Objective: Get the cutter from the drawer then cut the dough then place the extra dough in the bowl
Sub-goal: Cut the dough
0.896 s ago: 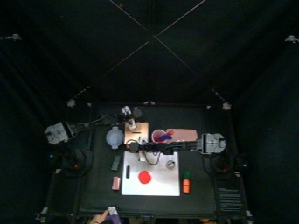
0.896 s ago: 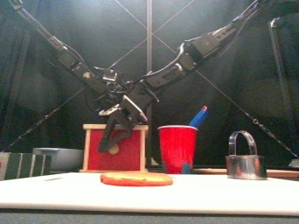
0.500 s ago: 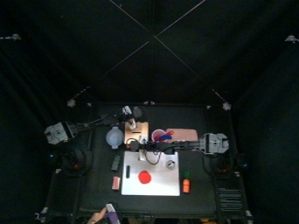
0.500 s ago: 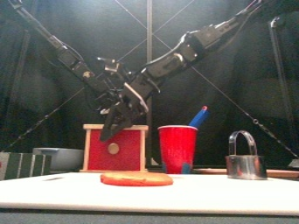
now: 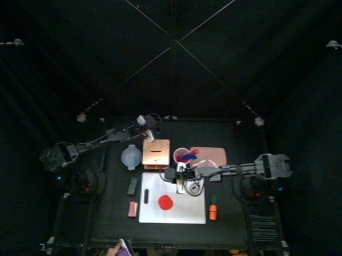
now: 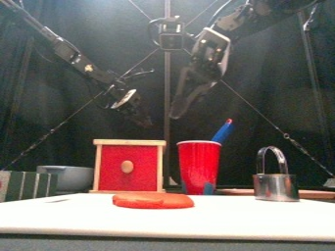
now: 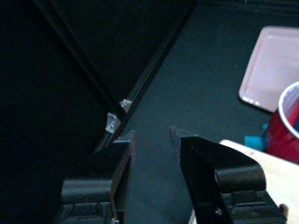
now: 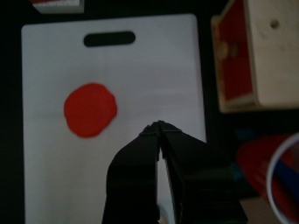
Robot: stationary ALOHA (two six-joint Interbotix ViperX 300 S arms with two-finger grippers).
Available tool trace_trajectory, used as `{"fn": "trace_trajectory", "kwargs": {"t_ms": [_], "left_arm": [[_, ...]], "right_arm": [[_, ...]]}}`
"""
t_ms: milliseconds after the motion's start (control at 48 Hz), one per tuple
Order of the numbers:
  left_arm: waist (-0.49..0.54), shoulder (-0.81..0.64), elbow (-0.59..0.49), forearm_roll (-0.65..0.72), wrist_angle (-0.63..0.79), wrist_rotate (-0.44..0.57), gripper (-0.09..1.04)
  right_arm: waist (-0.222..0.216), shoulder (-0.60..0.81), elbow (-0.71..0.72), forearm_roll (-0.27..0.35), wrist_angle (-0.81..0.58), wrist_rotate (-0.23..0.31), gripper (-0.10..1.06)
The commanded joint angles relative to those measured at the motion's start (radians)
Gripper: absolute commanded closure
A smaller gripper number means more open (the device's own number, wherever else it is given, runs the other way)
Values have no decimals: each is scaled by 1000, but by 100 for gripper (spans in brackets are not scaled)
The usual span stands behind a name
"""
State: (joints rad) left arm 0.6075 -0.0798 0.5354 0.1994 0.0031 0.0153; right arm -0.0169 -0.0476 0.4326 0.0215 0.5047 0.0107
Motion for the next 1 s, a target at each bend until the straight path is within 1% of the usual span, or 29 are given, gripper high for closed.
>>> {"fn": "trace_trajectory", "kwargs": {"t_ms": [21,146,271,333,417,458,562,625,667,729,854,1000], "left_arm": [[-25,-46,28,-43,-94,2,18],[-78,-87,100,-98,-224,2,18],[-118,-118,156,-149,-330,5,18],[-138,-127,176,-170,-368,5,18],[-169,-135,199,-183,-413,6,18],[-181,-138,207,-184,-428,6,18],[-216,-146,218,-184,-456,6,18],[-238,-153,227,-187,-469,6,18],[-250,-163,233,-193,-477,6,18],[-270,-179,250,-195,-491,8,18],[-285,-210,299,-196,-537,6,18],[-284,-258,391,-206,-634,6,18]], "right_arm": [[2,-147,72,26,77,-2,78],[3,-247,161,49,121,-3,73],[14,-328,264,55,132,-6,64],[21,-351,301,51,132,-9,57],[31,-362,331,48,133,-9,45],[34,-360,344,48,140,-8,34],[38,-345,353,44,141,-6,14],[38,-330,350,40,137,-8,5],[41,-318,347,31,132,-9,1],[44,-301,339,8,121,-9,0],[51,-252,328,-64,104,-11,0],[57,-187,310,-104,67,-12,0]]}}
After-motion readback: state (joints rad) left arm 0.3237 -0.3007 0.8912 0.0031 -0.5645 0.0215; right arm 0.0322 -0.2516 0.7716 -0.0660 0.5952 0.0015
